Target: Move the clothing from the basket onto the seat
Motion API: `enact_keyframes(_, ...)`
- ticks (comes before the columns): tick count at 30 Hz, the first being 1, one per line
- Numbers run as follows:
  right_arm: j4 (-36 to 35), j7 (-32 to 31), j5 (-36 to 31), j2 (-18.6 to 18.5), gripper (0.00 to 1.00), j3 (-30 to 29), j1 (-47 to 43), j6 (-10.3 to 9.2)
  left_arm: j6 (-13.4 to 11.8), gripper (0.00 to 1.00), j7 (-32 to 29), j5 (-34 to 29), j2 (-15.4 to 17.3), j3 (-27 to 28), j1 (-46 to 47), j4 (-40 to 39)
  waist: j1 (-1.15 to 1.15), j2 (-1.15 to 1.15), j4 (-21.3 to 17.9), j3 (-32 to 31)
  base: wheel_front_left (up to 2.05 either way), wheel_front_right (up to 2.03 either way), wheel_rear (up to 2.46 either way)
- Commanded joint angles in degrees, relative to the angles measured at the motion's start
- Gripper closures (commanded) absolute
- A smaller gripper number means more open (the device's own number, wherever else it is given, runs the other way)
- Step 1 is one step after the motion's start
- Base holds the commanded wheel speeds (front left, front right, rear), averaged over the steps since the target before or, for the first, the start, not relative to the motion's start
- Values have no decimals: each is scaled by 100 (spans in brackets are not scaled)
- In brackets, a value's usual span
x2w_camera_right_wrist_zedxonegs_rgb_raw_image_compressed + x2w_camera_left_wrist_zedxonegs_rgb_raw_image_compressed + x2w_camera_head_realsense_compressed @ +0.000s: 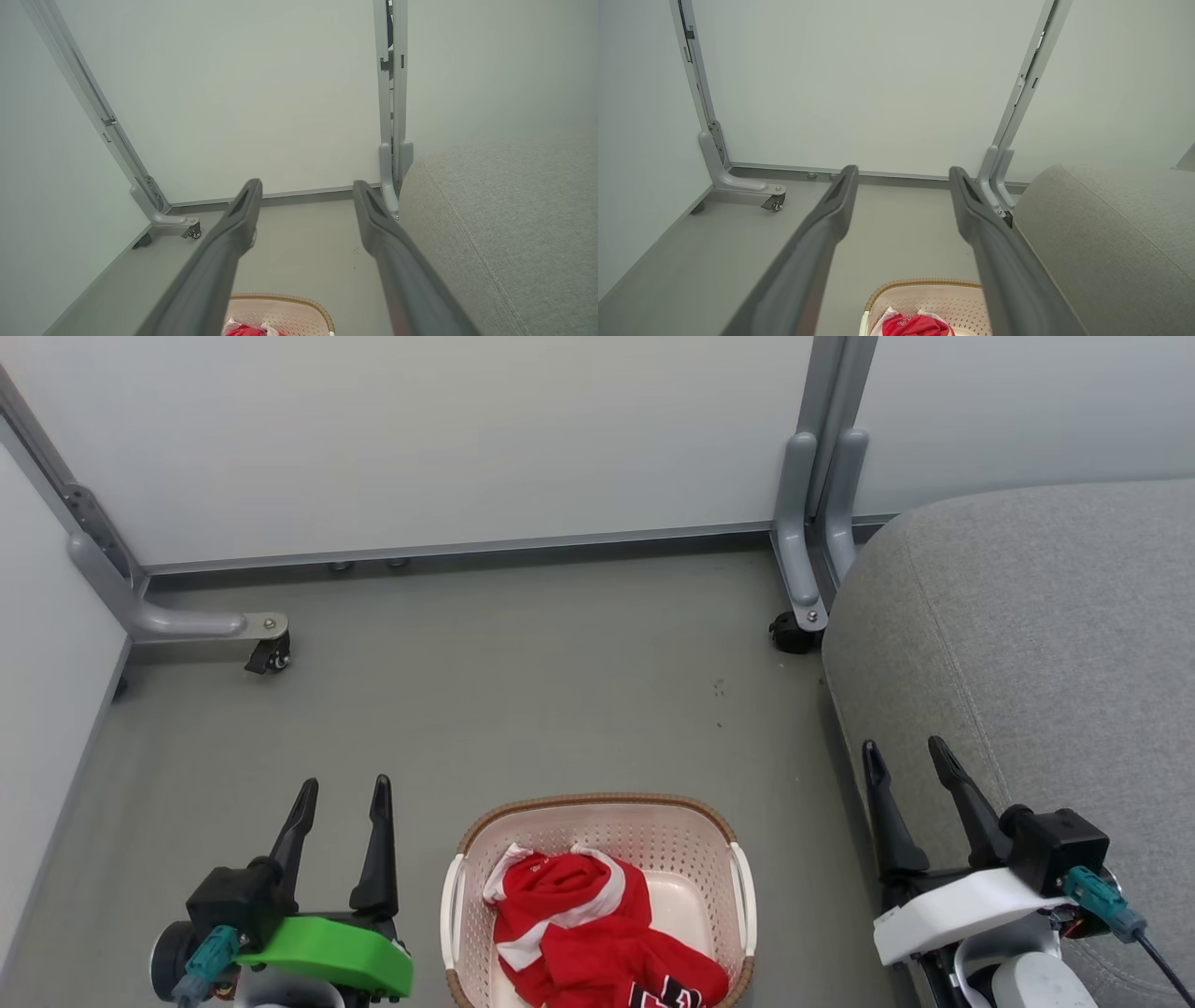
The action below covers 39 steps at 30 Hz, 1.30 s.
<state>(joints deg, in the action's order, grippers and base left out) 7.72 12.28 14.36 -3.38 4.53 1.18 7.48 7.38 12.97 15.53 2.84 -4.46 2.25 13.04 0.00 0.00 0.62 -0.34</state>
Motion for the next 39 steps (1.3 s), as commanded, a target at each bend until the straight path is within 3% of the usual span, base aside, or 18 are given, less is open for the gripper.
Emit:
enact_keyframes(1, -13, 48, -124, -7, 0, 13, -58, 2, 17, 0, 49, -151, 13, -9, -20, -2, 0, 0, 5, 6, 0, 0, 0)
enact_keyframes(19, 12, -131, -752, 24, 0, -15, -112, 2, 15, 0, 244, -739, 11, -30, 13, 254, 0, 0, 25, 37, 0, 0, 0)
enact_keyframes(39, 71, -183, -618, 45, 0, -68, -89, 1, -78, 0, 220, -660, 10, 6, 70, 370, 0, 0, -8, 76, 0, 0, 0)
